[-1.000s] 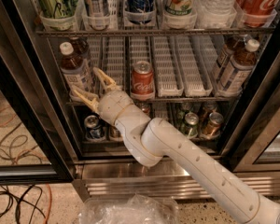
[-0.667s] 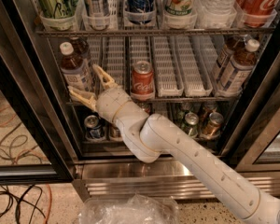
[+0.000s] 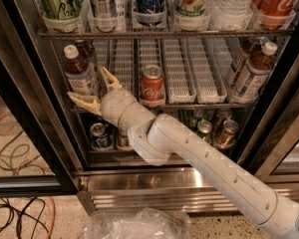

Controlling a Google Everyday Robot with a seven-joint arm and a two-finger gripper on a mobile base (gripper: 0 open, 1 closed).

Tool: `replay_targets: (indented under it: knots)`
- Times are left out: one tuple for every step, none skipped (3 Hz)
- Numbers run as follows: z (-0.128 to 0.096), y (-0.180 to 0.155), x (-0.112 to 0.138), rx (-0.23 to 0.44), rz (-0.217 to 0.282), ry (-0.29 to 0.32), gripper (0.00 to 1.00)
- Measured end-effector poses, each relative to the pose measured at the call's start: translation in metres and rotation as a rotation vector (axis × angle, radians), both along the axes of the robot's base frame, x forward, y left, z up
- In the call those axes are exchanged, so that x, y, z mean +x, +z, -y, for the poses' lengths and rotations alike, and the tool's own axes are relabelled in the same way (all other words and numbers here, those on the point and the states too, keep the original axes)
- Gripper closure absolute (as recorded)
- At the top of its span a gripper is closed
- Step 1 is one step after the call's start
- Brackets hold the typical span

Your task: Pick blue plastic bottle from middle shelf of fridge

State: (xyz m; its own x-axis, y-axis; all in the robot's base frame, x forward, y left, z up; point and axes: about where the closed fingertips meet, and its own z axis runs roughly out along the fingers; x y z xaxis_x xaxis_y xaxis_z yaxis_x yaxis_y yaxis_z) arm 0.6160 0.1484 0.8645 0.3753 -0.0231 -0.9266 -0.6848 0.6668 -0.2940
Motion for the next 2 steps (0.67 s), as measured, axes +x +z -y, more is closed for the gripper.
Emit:
replay_targets:
  knots:
    - [-0.0063, 0.0001, 0.0052, -0.005, -0.004, 0.020, 0.35]
    - [-0.0117, -0.0005, 0.0103, -0.005, -0.010, 0.034, 0.34]
